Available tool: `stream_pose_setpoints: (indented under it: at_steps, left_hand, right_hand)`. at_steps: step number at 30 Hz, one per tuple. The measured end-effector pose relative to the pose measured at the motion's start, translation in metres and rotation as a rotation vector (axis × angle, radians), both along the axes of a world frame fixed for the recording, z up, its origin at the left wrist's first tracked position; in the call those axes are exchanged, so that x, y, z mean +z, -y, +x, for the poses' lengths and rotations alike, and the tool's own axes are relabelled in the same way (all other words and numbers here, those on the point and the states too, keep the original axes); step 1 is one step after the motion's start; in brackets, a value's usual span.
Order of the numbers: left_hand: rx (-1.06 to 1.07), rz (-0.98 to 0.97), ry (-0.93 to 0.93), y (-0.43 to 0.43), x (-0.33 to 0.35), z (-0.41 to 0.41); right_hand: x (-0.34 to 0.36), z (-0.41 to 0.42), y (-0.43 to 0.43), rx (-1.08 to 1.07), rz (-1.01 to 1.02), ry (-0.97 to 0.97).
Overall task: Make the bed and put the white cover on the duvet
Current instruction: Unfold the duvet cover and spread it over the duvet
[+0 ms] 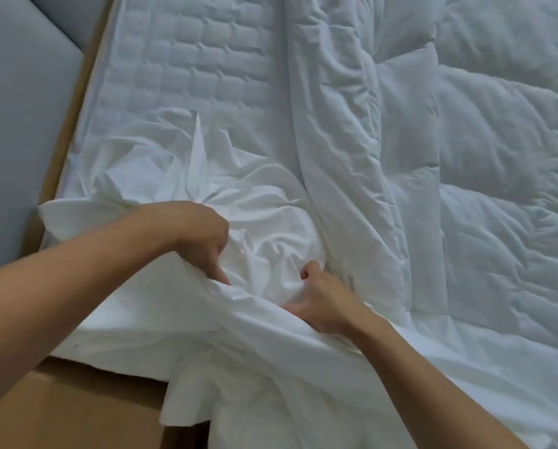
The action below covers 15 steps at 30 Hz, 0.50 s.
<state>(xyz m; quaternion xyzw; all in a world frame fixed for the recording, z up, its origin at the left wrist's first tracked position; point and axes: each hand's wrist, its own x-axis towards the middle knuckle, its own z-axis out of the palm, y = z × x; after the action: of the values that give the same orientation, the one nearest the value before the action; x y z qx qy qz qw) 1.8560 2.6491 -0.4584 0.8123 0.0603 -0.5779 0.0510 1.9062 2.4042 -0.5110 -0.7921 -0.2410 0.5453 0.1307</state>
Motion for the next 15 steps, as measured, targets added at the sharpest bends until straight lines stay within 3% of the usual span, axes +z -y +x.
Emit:
stream_pose_setpoints:
  at_steps: [3, 7, 11, 15]
  left_hand:
    - [0.025, 0.118, -0.21, -0.005, -0.005, -0.006]
    - [0.034, 0.252, -0.222, -0.008, -0.01, -0.002]
    - [0.001, 0.18, -0.371, -0.005, -0.007, -0.001]
    - [0.017, -0.09, -0.285, 0.024, 0.005, -0.01]
  right_hand:
    - [0.005, -0.01, 0.006, 0.091, 0.082, -0.111]
    - [0.003, -0.013, 0.021, 0.186, 0.034, -0.352]
    - [0.01, -0.021, 0.029, 0.16, 0.034, -0.559]
    - [0.028, -0.042, 0.029, 0.408, 0.012, -0.71]
